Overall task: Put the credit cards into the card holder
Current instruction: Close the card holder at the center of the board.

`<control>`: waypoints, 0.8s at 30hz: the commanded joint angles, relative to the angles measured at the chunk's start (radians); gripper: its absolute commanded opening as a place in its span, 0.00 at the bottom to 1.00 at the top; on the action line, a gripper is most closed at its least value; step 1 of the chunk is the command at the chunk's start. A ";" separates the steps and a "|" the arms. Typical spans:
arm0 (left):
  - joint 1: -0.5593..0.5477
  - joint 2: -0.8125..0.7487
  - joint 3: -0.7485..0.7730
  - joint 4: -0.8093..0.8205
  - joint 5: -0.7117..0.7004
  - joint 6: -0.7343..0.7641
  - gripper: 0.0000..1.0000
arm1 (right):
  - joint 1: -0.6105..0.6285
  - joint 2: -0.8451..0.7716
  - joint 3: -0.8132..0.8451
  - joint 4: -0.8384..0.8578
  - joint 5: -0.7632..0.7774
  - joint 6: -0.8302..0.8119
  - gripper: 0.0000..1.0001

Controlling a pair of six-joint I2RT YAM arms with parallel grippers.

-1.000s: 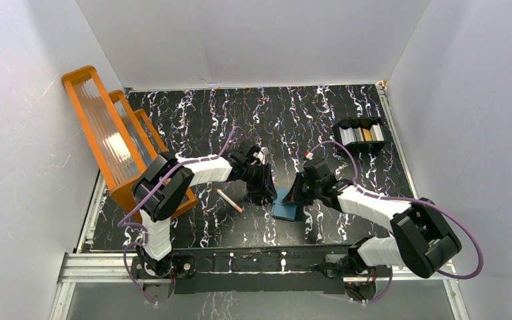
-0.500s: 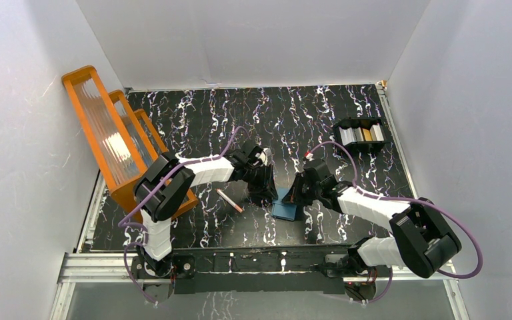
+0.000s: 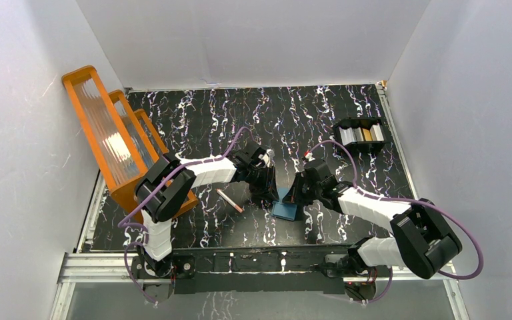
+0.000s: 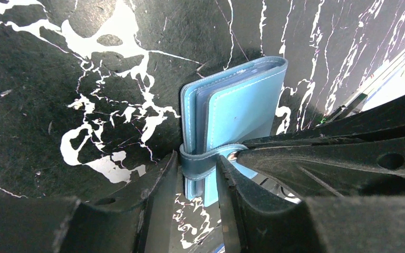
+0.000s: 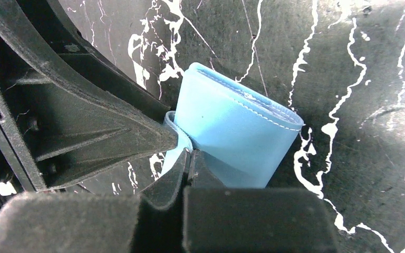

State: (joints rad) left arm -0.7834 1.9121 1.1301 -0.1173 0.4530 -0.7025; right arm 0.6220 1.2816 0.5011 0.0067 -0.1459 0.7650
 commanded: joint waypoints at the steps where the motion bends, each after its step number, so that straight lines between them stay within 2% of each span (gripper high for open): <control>1: -0.005 0.009 0.029 -0.059 -0.034 0.025 0.32 | -0.009 -0.042 0.030 -0.041 0.036 -0.043 0.00; 24: -0.005 0.036 0.058 -0.092 -0.045 0.040 0.33 | -0.012 -0.003 -0.010 -0.051 0.102 -0.060 0.00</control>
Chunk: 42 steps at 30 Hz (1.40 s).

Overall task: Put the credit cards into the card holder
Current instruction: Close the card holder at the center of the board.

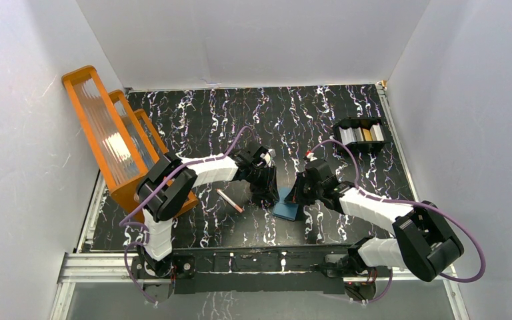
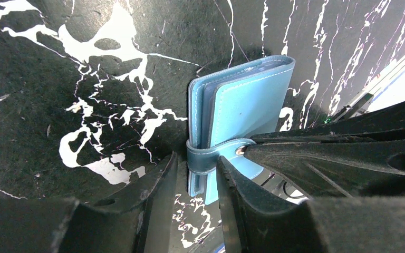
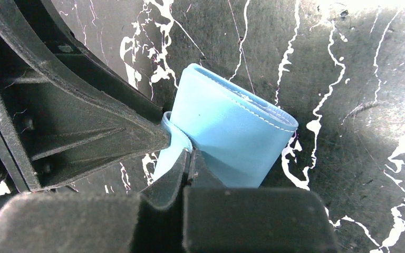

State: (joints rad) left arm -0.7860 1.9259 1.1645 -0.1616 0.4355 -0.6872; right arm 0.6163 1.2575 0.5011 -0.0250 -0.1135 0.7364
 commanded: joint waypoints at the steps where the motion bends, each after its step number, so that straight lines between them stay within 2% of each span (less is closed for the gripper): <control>1: -0.003 0.028 0.026 -0.056 -0.033 0.026 0.33 | -0.008 0.018 -0.006 -0.024 0.069 -0.032 0.00; 3: -0.002 0.039 0.030 -0.072 -0.042 0.029 0.32 | -0.007 0.011 0.008 -0.045 0.070 -0.033 0.02; 8: -0.004 0.061 0.053 -0.121 -0.065 0.040 0.30 | -0.007 -0.010 0.075 -0.118 0.063 -0.038 0.14; 11: -0.005 0.069 0.062 -0.142 -0.076 0.042 0.30 | -0.006 -0.025 0.103 -0.148 0.053 -0.041 0.17; 19: -0.013 0.083 0.078 -0.157 -0.081 0.043 0.30 | -0.004 -0.060 0.166 -0.206 0.030 -0.038 0.20; 26: -0.019 0.087 0.089 -0.162 -0.087 0.040 0.30 | 0.025 -0.066 0.194 -0.227 0.046 -0.033 0.19; 42: -0.024 0.082 0.087 -0.164 -0.095 0.033 0.30 | 0.077 0.033 0.197 -0.211 0.117 -0.029 0.18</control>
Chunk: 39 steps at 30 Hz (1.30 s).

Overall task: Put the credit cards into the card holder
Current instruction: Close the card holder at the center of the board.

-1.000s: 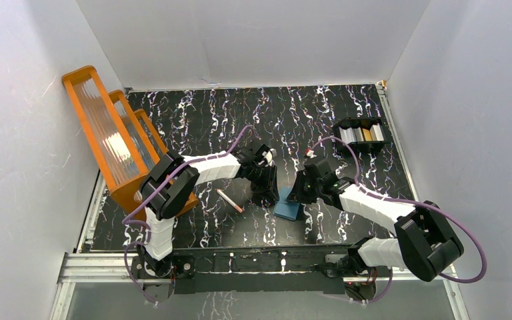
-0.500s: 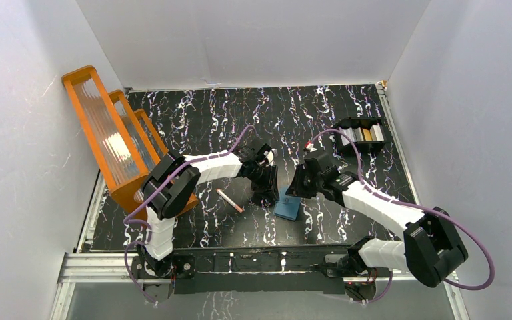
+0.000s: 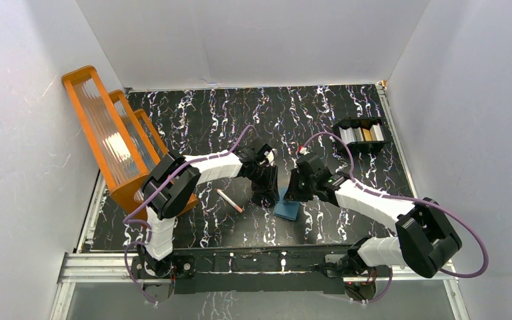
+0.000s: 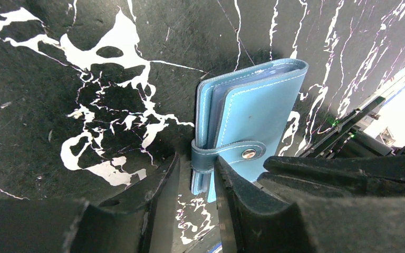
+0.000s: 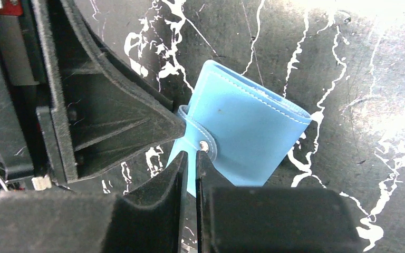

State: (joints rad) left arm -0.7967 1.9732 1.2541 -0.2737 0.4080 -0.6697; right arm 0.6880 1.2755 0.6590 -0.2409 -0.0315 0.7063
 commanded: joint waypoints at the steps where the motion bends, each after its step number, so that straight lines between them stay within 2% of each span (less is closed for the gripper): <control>1: -0.012 0.032 -0.003 -0.051 -0.067 0.016 0.30 | 0.005 0.019 0.038 0.007 0.038 0.001 0.18; 16: -0.016 0.030 0.000 -0.049 -0.066 0.014 0.30 | 0.011 0.057 0.034 0.005 0.055 -0.016 0.18; 23: -0.016 0.028 -0.001 -0.051 -0.067 0.014 0.30 | 0.014 0.072 0.039 -0.016 0.085 -0.033 0.14; 39: -0.017 0.015 -0.002 -0.051 -0.067 0.009 0.30 | 0.023 0.113 0.054 -0.050 0.120 -0.055 0.15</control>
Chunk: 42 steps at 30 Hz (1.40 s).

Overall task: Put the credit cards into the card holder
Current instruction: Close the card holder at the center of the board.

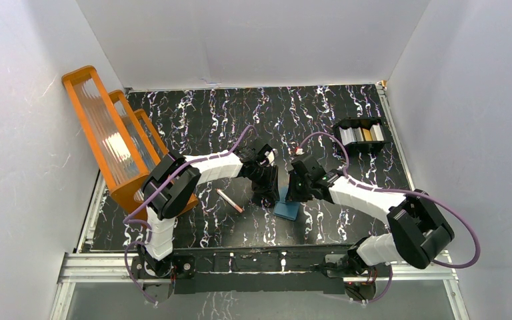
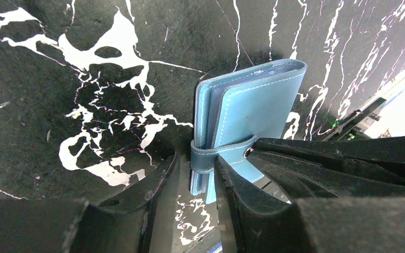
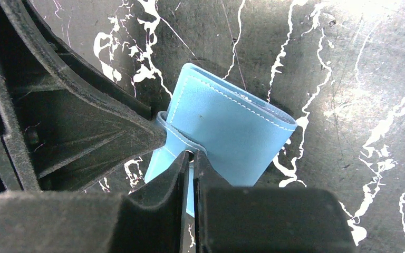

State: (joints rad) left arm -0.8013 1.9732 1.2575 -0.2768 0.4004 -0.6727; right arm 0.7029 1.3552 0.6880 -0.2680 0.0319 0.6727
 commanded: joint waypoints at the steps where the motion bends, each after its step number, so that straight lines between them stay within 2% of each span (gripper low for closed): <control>1: -0.012 0.015 -0.008 -0.048 -0.060 0.011 0.30 | 0.008 0.040 0.026 -0.024 0.061 -0.024 0.15; 18: -0.013 0.008 -0.026 -0.042 -0.060 -0.002 0.30 | 0.021 0.162 0.007 -0.057 0.166 -0.043 0.10; 22: -0.012 -0.027 -0.033 -0.035 -0.079 -0.018 0.30 | 0.021 0.134 0.018 -0.051 0.135 -0.046 0.10; 24: -0.008 -0.061 -0.028 -0.035 -0.109 -0.025 0.30 | 0.020 0.089 0.065 -0.071 0.121 -0.045 0.13; 32: 0.033 -0.318 -0.010 -0.054 -0.265 0.004 0.41 | 0.020 -0.174 0.254 -0.185 0.192 -0.095 0.40; 35: 0.034 -0.434 0.056 -0.113 -0.336 0.062 0.48 | 0.019 -0.263 0.307 -0.222 0.253 -0.148 0.56; 36: 0.034 -0.464 0.082 -0.141 -0.361 0.082 0.52 | 0.019 -0.283 0.329 -0.246 0.276 -0.161 0.64; 38: 0.034 -0.520 0.129 -0.203 -0.414 0.116 0.67 | 0.019 -0.319 0.384 -0.291 0.310 -0.189 0.76; 40: 0.034 -0.571 0.161 -0.234 -0.443 0.142 0.74 | 0.019 -0.351 0.430 -0.323 0.322 -0.197 0.84; 41: 0.034 -0.593 0.171 -0.246 -0.451 0.150 0.94 | 0.018 -0.369 0.444 -0.331 0.322 -0.196 0.87; 42: 0.035 -0.623 0.174 -0.253 -0.458 0.154 0.98 | 0.018 -0.387 0.455 -0.336 0.317 -0.194 0.95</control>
State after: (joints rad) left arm -0.7658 1.4601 1.3842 -0.4202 0.0387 -0.5850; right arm 0.7212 1.0248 1.0676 -0.5251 0.2878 0.5190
